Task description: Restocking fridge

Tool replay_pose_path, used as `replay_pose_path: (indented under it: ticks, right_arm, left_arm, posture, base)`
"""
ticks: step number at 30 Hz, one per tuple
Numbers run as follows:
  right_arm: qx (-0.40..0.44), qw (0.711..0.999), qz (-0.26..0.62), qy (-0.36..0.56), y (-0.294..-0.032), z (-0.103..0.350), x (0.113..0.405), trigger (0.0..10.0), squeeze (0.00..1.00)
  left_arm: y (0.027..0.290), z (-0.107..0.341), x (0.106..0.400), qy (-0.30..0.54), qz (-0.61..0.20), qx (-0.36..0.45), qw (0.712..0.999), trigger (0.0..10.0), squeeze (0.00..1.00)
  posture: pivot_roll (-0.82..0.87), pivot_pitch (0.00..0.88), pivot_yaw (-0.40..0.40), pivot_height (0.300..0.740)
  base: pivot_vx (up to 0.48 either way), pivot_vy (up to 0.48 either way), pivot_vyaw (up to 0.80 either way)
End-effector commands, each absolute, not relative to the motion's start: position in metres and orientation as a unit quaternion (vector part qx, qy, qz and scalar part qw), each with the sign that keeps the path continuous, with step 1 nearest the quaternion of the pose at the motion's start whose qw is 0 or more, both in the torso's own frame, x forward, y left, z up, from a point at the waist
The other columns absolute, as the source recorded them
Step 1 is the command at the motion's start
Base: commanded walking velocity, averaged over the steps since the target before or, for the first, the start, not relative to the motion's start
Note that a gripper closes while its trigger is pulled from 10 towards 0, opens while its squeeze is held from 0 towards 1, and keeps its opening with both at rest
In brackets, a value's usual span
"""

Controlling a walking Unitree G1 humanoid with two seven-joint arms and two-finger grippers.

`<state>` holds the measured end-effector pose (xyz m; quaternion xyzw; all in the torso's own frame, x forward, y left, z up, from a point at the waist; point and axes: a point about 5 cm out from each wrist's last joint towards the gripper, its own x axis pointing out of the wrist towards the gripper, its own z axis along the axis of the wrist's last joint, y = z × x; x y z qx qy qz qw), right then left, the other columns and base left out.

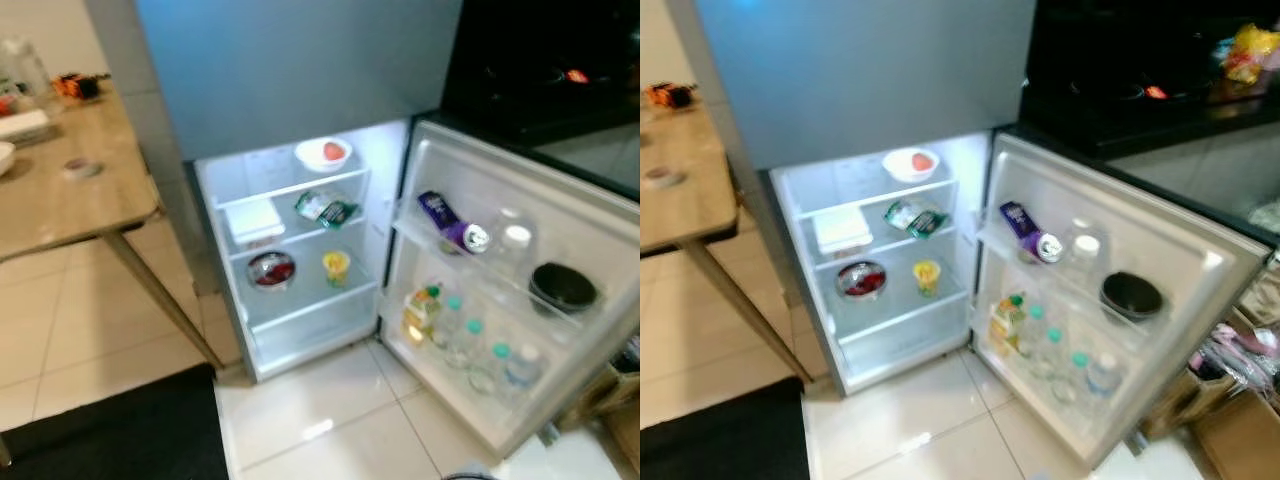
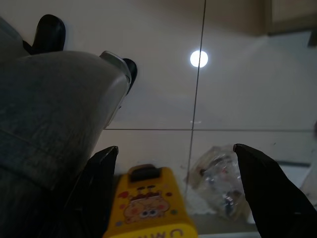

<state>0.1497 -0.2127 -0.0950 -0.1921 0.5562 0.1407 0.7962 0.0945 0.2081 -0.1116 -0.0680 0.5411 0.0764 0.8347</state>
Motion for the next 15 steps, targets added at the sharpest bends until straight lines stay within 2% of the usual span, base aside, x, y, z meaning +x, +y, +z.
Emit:
replay_pose_path:
  ticks: [1,5,13,15]
  right_arm:
    - [-0.188,0.794,0.147,0.559,-0.2106,-0.0962,0.1474,10.0,0.0]
    - [-0.189,0.794,0.148,0.558,-0.2107,-0.0961,0.1476,10.0,0.0]
    - [-0.185,0.798,0.146,0.554,-0.2107,-0.0959,0.148,10.0,0.0]
    - [-0.186,0.799,0.146,0.553,-0.2107,-0.0958,0.1481,10.0,0.0]
  left_arm:
    - [0.2074,-0.1112,0.0962,0.539,0.069,-0.065,0.837,10.0,0.0]
    - [0.2098,-0.1109,0.0955,0.54,0.067,-0.062,0.836,10.0,0.0]
    - [0.2152,-0.1107,0.0918,0.546,0.062,-0.066,0.833,10.0,0.0]
    - [0.2153,-0.111,0.0906,0.548,0.06,-0.067,0.831,10.0,0.0]
  posture:
    - [-0.08,0.0,0.022,0.74]
    - [-0.08,0.0,0.022,0.74]
    - [-0.08,0.0,0.023,0.74]
    - [-0.08,0.0,0.019,0.74]
  base:
    - [0.0,0.0,-0.77]
    - [0.0,0.0,-0.77]
    - [0.0,0.0,0.0]
    - [0.0,-0.371,0.0]
